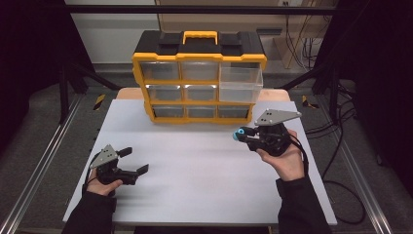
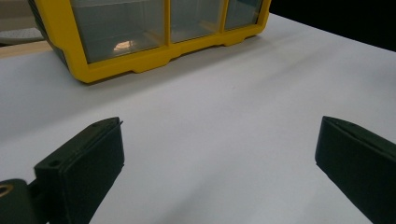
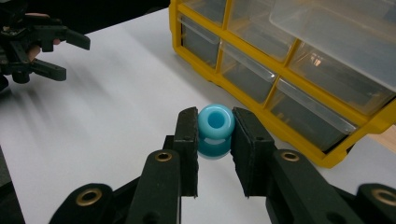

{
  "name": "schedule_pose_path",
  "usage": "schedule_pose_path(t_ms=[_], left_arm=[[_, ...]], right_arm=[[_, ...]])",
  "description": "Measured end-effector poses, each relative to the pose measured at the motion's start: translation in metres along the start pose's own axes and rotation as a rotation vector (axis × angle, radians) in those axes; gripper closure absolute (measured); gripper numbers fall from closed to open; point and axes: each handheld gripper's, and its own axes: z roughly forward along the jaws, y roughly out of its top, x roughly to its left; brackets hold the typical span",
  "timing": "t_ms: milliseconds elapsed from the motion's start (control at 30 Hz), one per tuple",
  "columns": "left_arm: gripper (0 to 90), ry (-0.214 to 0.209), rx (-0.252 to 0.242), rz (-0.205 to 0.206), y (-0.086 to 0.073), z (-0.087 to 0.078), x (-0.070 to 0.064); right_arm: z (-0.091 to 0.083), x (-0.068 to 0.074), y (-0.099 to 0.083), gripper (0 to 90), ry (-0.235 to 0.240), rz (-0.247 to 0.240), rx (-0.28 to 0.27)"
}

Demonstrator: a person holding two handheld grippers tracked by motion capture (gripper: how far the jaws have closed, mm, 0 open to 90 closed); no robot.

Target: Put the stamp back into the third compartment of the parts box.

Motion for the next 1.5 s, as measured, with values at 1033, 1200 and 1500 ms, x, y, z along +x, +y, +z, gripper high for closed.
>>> schedule_pose_path(t_ms=[1033, 1200, 1500], left_arm=[[1.0, -0.001, 0.001, 0.0, 0.0, 0.0, 0.0], [1.0, -0.001, 0.001, 0.0, 0.0, 0.0, 0.0], [1.0, -0.001, -0.001, 0.0, 0.0, 0.0, 0.0]], right_arm=[[-0.018, -0.001, 0.042, 72.4, -0.034, -0.039, -0.043], [-0.021, -0.003, 0.048, 72.4, -0.044, -0.038, -0.045], [-0.027, -0.004, 0.058, 72.4, -0.053, -0.041, -0.06]])
